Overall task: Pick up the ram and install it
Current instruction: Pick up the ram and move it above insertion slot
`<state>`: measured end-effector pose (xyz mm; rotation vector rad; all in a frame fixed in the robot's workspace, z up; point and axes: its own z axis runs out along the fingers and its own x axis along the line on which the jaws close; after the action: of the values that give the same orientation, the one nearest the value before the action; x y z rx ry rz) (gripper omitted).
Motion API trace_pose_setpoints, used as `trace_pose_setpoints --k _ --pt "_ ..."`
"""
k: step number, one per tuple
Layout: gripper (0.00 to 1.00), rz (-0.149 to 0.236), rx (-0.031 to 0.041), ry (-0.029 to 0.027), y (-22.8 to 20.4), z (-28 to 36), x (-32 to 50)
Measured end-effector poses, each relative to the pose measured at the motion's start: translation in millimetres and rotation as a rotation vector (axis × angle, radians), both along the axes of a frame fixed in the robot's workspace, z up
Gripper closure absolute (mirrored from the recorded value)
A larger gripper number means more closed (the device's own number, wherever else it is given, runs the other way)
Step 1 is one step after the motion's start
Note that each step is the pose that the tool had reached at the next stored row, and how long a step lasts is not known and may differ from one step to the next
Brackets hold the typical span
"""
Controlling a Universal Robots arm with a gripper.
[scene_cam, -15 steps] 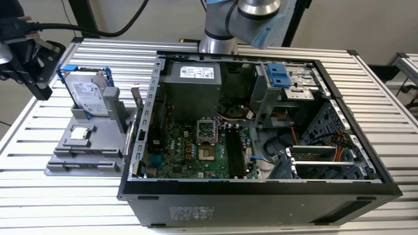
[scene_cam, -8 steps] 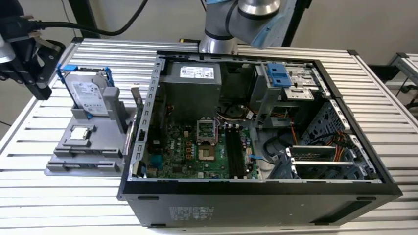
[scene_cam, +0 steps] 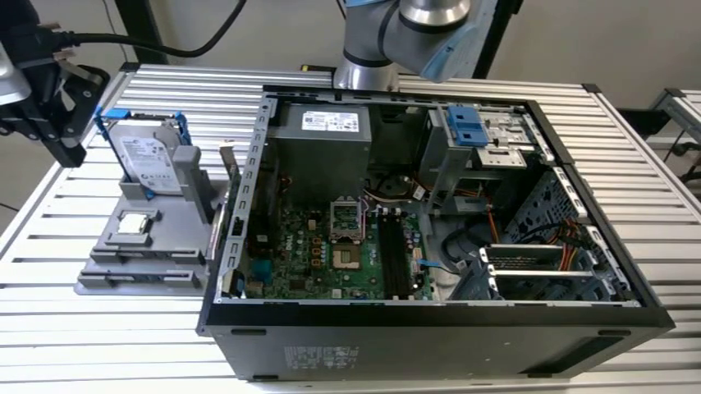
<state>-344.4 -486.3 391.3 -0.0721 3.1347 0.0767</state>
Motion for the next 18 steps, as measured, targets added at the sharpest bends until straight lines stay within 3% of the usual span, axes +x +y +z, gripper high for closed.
trace_pose_setpoints --k 18 --pt "1.0 0.114 -0.0005 0.0001 0.0 1.2 0.0"
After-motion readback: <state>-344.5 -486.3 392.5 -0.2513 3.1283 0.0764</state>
